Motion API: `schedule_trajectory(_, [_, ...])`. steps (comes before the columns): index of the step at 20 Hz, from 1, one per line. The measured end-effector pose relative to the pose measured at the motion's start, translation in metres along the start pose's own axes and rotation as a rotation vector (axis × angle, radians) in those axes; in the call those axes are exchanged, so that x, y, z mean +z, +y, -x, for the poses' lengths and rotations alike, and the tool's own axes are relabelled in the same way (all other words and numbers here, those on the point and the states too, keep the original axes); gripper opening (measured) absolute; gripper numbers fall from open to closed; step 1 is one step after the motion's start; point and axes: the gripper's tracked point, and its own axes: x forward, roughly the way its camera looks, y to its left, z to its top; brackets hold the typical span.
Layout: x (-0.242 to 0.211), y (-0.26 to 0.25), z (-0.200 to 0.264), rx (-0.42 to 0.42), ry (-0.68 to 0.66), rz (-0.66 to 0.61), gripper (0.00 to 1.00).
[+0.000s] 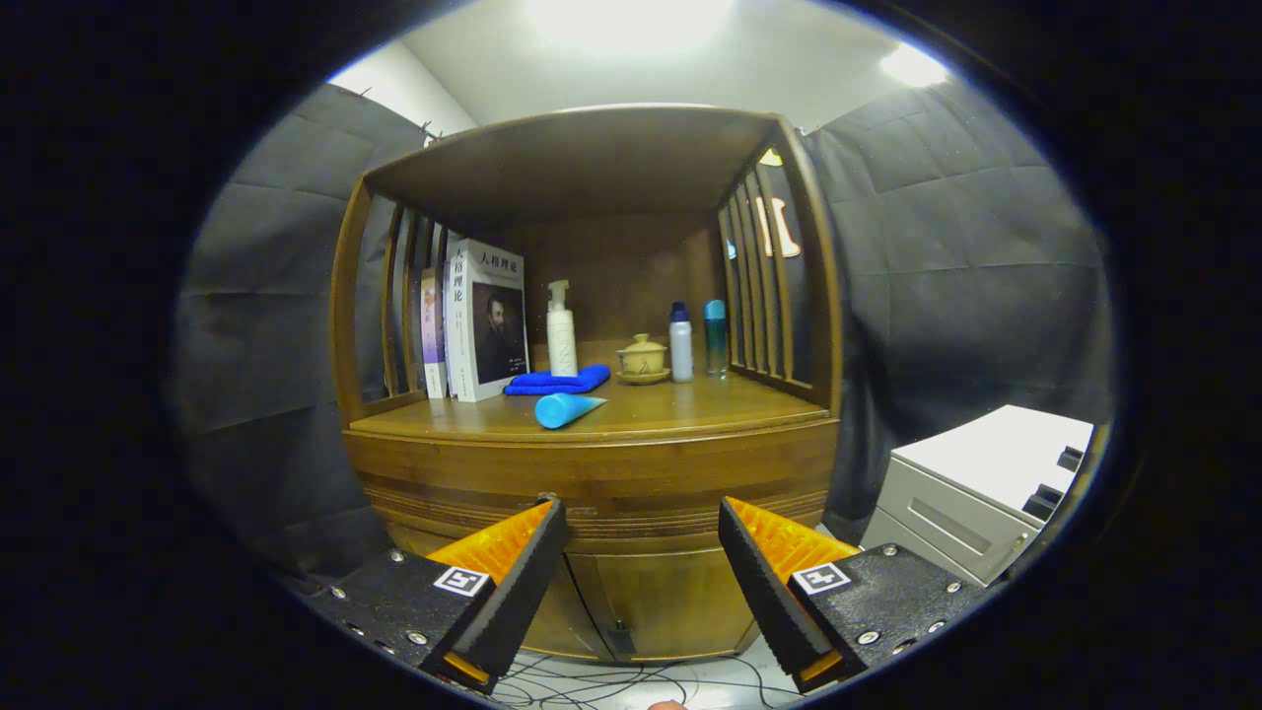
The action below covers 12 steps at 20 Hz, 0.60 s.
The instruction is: Pull open the drawer, take out the items inside it, and place them on the countertop above the cabinet.
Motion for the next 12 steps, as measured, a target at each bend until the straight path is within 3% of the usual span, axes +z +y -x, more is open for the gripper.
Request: schedule_trajectory(12, [-0.022, -0.032, 0.044, 0.039, 0.055, -0.009, 0.96])
